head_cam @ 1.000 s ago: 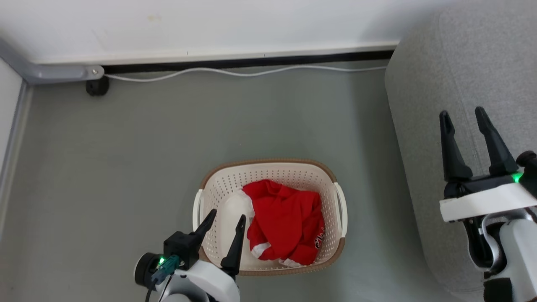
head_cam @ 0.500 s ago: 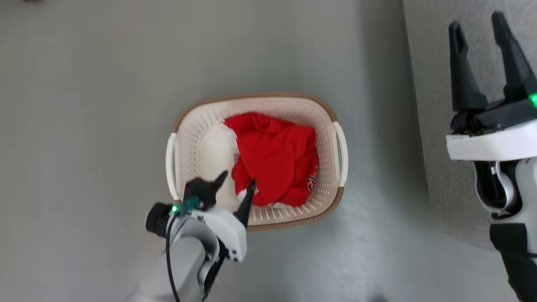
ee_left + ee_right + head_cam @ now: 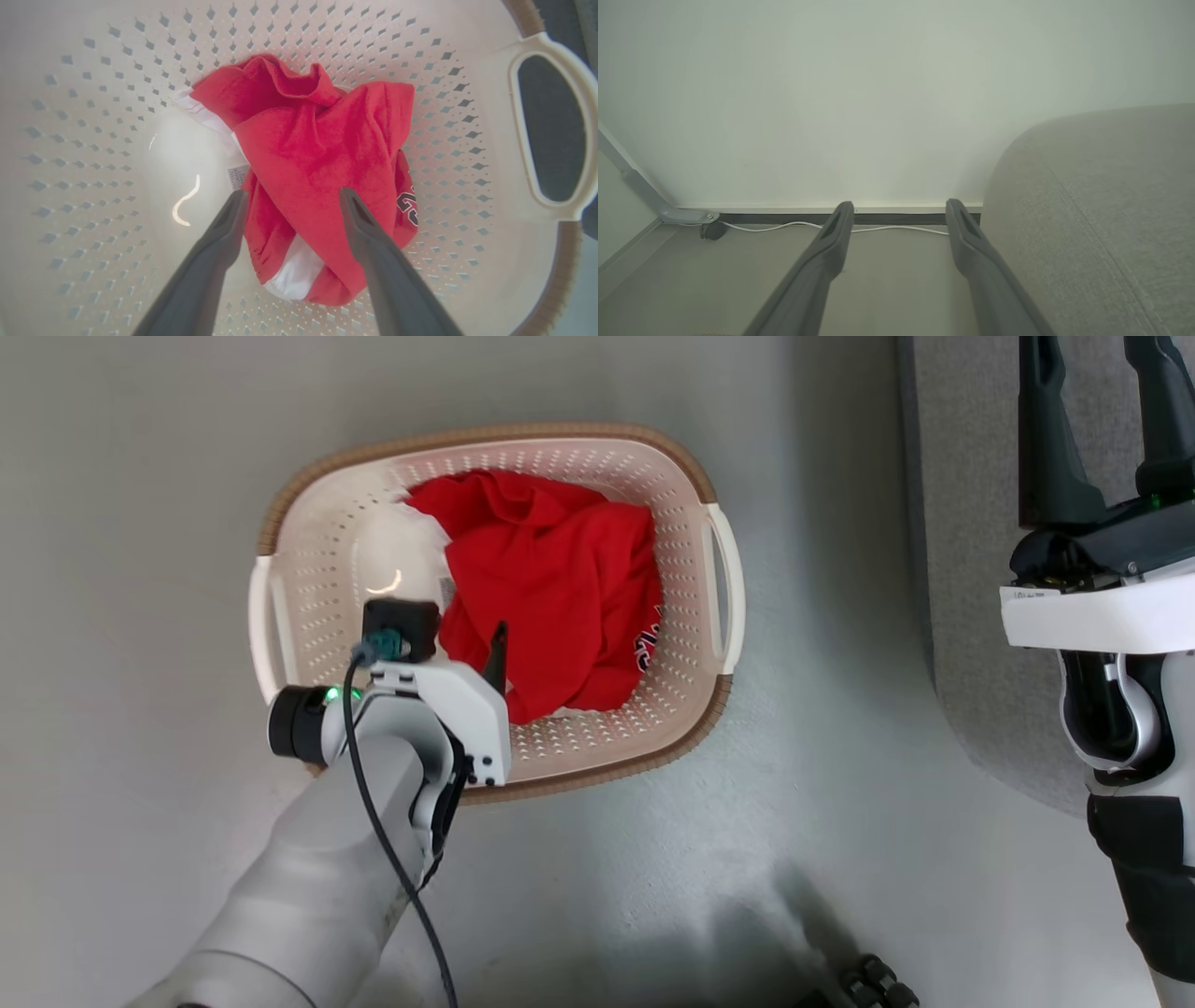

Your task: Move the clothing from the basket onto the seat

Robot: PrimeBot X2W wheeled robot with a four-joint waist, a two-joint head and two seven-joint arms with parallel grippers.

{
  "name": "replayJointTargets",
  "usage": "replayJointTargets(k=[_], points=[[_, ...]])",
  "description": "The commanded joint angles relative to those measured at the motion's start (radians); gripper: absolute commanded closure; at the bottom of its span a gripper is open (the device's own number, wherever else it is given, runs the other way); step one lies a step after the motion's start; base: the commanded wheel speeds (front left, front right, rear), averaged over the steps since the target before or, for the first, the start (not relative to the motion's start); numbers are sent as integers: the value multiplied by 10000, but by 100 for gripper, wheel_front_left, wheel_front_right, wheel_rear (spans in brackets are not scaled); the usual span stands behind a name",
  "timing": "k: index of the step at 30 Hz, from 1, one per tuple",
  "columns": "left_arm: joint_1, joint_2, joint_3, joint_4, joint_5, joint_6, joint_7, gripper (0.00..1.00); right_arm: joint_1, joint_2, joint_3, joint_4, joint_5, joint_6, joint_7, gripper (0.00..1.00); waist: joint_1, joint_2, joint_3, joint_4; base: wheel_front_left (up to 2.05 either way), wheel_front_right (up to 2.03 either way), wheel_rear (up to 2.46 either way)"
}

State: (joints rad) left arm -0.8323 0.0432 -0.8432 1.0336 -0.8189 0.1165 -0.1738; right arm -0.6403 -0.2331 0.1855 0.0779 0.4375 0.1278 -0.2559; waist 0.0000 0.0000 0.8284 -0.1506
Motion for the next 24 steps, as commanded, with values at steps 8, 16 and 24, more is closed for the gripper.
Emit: replayJointTargets(k=[8,16,24], points=[[-902,70,-405,305,-1210,679,948,0,-27,175,148,-367,181,29,-59,0,0,0,713,-570,0,0,0],[-1587,70,-692,821,-2179,937,1445,0,-172,282,178,-478,240,29,-59,0,0,0,1225,-787,0,0,0],[-2080,70,-738,1278,-2890,1109,1610,0,-288,525,341,-539,433,29,-59,0,0,0,1676,-1072,0,0,0]])
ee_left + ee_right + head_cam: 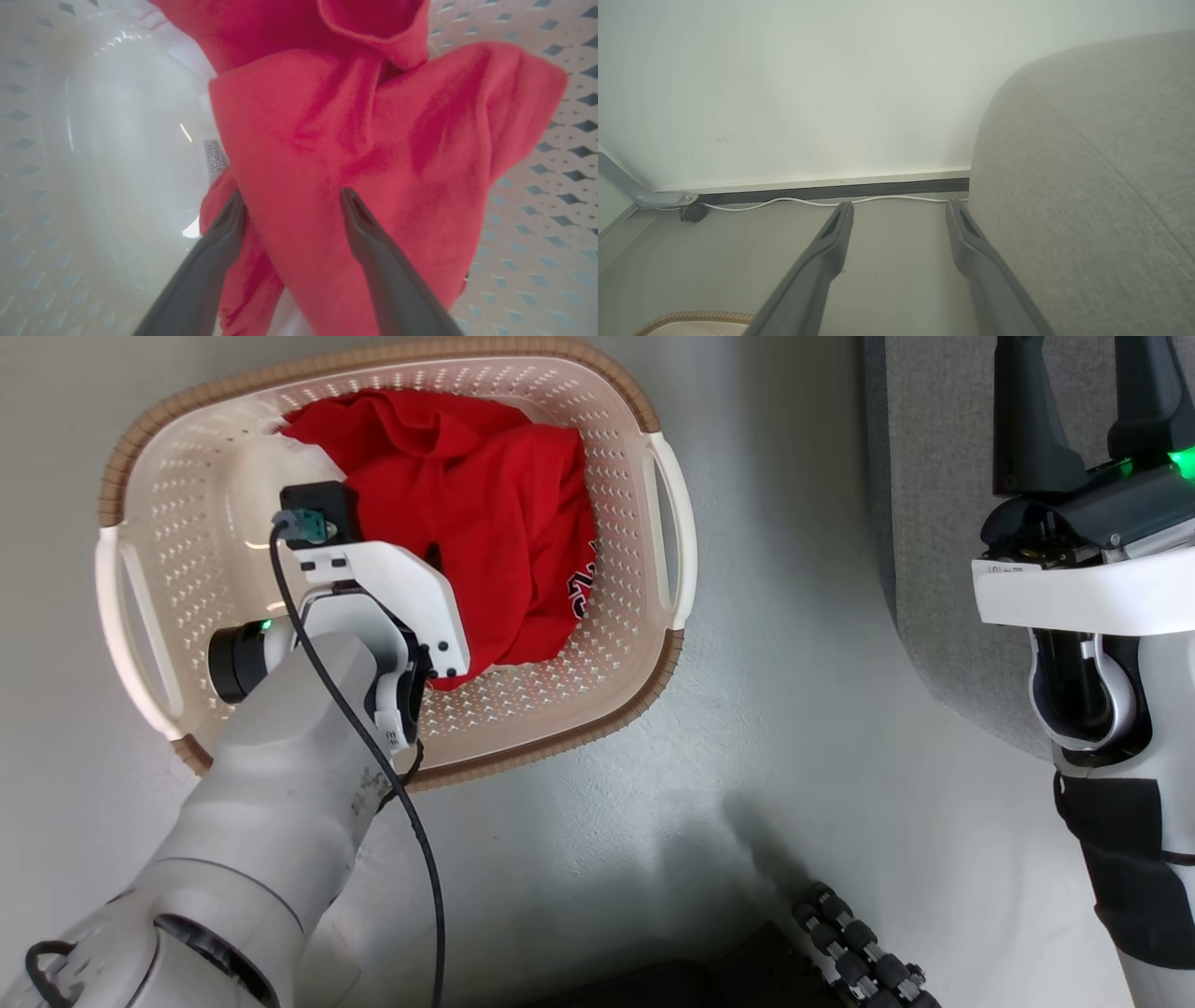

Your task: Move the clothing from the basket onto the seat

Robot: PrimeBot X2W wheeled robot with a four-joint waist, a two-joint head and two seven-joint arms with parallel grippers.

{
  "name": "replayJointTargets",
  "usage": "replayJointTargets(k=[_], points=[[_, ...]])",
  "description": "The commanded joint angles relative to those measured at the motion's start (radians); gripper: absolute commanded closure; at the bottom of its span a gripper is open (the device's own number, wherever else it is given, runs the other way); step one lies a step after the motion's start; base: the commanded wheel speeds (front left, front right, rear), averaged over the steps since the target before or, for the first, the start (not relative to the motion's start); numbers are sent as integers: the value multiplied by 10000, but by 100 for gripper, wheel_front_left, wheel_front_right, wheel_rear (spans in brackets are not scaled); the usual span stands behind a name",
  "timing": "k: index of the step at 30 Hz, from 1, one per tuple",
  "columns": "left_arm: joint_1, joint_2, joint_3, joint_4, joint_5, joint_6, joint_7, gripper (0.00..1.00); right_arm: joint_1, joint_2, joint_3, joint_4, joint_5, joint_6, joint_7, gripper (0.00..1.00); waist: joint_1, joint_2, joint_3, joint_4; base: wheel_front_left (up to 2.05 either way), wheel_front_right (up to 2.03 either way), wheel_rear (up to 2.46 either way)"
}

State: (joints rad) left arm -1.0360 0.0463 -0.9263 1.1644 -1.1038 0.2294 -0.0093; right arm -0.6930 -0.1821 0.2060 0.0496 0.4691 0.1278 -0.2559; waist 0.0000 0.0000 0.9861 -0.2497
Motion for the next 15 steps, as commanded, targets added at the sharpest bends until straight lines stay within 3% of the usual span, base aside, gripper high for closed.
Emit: replayJointTargets(k=[1,15], points=[[-103,39,111,-1,-130,-54,-57,0,236,44,153,-252,148,29,-59,0,0,0,160,-116,0,0,0],[-823,39,-389,262,-366,-1335,-713,0,152,335,234,-189,370,29,-59,0,0,0,749,-423,0,0,0]])
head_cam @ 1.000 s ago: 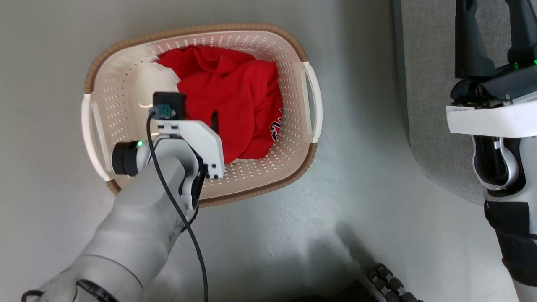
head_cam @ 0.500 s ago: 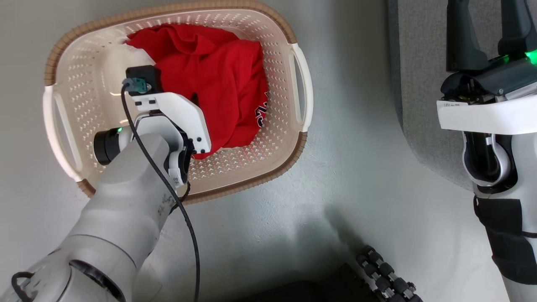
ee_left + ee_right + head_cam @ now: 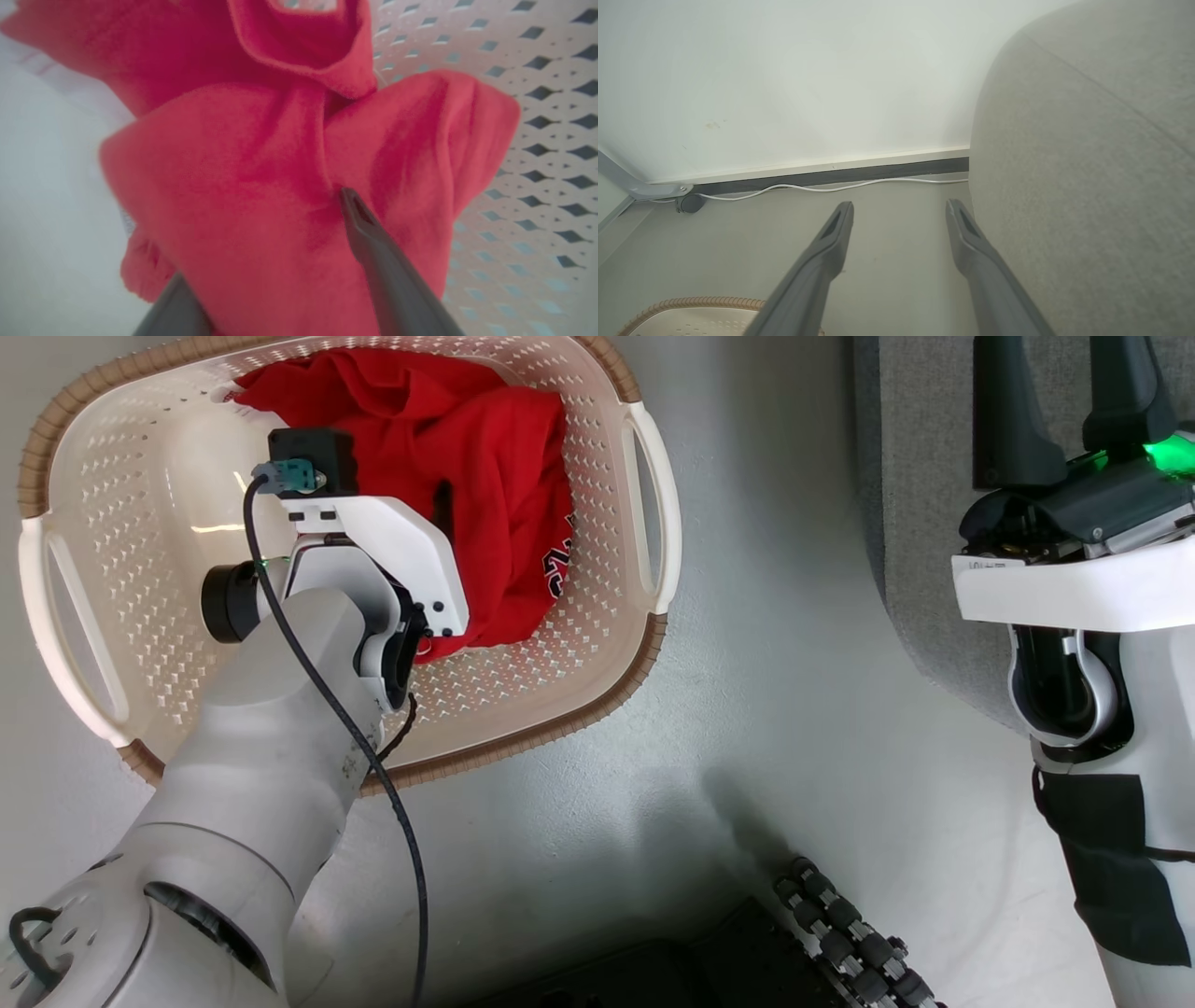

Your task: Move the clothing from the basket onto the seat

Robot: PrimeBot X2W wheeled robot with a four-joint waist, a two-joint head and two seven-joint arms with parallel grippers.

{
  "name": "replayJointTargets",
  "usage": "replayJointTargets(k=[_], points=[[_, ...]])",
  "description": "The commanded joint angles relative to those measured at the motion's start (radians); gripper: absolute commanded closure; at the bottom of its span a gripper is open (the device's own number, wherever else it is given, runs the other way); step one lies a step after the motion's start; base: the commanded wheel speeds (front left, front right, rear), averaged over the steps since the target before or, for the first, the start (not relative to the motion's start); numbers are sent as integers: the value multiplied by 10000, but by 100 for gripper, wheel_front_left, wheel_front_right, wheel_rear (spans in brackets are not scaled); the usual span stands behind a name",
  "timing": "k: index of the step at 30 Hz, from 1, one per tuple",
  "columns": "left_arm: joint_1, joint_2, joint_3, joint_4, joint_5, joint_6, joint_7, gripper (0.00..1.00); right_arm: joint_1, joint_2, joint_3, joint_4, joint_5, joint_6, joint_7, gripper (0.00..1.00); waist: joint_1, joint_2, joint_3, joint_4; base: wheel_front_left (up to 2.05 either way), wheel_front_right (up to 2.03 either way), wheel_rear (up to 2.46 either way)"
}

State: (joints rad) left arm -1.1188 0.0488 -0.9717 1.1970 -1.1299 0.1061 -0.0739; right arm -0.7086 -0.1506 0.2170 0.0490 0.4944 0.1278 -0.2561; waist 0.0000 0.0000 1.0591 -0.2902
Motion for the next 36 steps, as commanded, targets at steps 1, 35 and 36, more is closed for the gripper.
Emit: replayJointTargets(k=[1,35,36], points=[[-21,14,29,-53,-133,-152,-77,0,320,35,134,-179,121,29,-57,0,0,0,28,-27,0,0,0],[2065,14,-1738,-1603,-714,-769,-1864,100,1249,-1089,-442,561,-437,29,-57,0,0,0,-3837,1653,0,0,0],[2104,14,-1608,-1700,-638,-742,-1869,100,1337,-1128,-454,615,-458,29,-57,0,0,0,-4044,1736,0,0,0]])
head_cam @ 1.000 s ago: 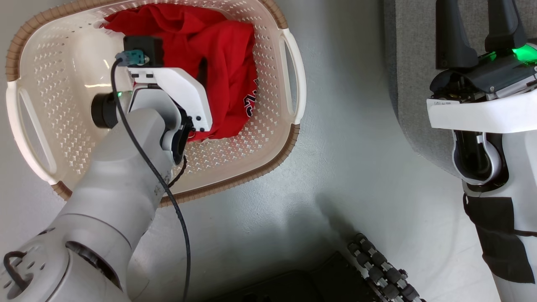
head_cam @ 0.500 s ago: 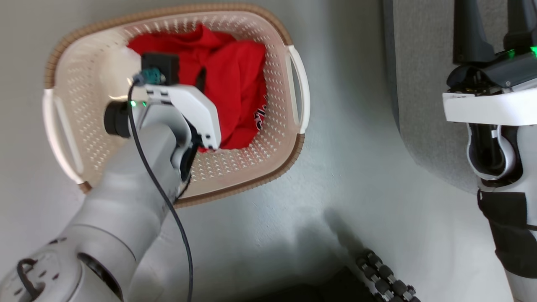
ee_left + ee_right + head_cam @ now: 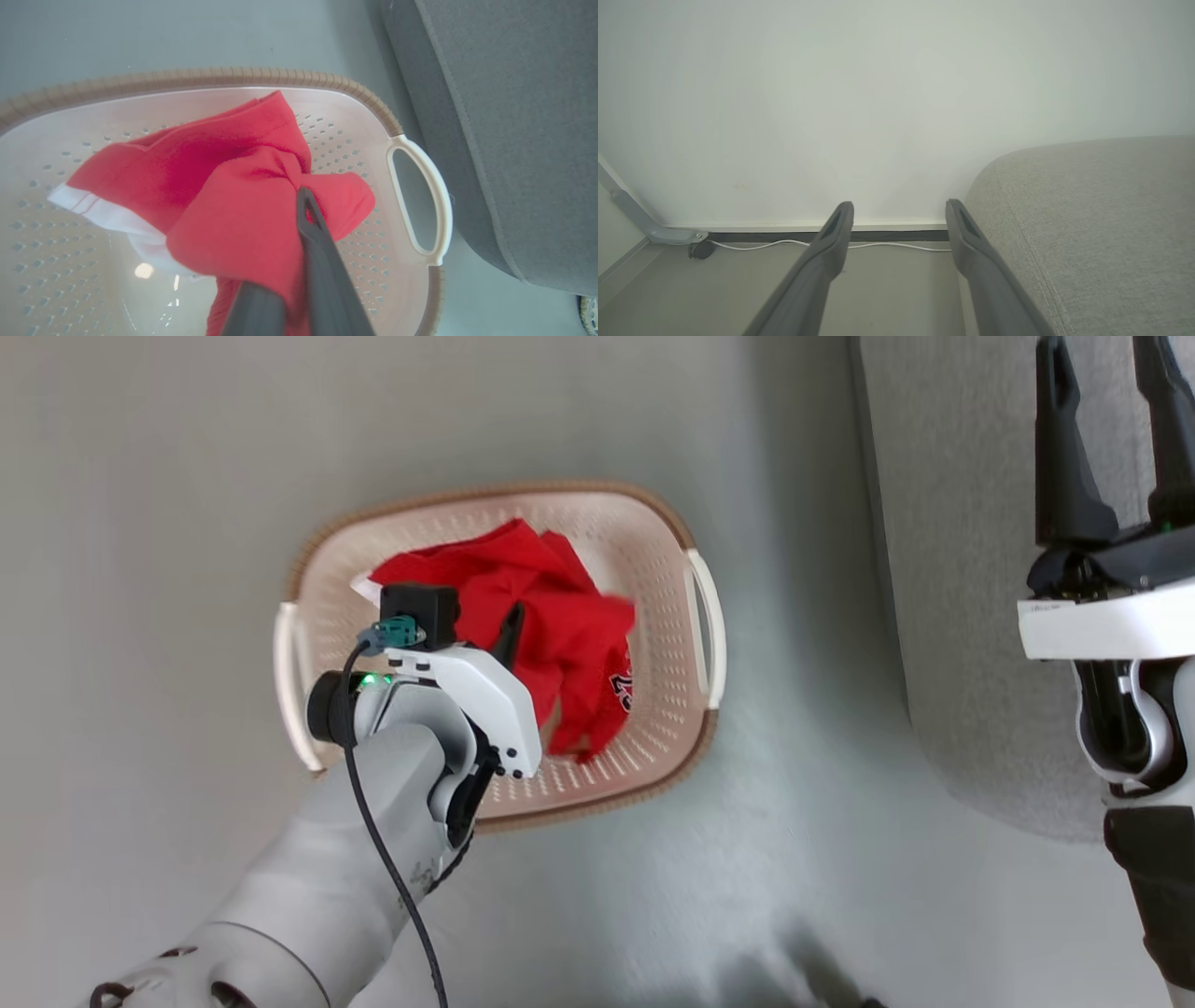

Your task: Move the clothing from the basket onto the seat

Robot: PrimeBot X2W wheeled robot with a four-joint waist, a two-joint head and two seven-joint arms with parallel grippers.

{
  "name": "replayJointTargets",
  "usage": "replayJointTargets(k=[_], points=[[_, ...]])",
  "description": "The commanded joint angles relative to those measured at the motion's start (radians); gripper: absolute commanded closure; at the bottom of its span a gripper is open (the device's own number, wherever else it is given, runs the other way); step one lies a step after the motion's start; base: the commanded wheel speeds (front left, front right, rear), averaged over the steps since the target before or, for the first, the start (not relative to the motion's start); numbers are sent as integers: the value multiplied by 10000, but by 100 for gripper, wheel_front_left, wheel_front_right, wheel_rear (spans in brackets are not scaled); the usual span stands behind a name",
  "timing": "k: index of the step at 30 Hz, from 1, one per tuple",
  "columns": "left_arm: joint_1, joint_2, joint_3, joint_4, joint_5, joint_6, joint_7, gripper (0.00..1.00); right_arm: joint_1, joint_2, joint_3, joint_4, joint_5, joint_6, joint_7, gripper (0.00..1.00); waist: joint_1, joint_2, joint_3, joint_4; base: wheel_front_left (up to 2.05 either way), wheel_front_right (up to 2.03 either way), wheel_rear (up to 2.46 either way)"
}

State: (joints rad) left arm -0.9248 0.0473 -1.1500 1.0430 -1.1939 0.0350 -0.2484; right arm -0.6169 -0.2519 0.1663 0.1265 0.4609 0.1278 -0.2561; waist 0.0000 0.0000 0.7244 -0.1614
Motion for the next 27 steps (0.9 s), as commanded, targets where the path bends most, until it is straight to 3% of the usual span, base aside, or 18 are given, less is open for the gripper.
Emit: replayJointTargets(k=[1,15,27], points=[[228,30,335,-263,131,1,-126,100,512,-154,43,-96,-148,29,-57,0,0,0,-908,530,0,0,0],[2965,81,4217,-2235,3992,-98,-132,100,2070,28,43,848,-564,29,-57,0,0,0,-4062,1291,0,0,0],[4574,88,6404,-4031,6230,-443,-133,100,3022,416,68,1382,-875,29,-57,0,0,0,-5603,1588,0,0,0]])
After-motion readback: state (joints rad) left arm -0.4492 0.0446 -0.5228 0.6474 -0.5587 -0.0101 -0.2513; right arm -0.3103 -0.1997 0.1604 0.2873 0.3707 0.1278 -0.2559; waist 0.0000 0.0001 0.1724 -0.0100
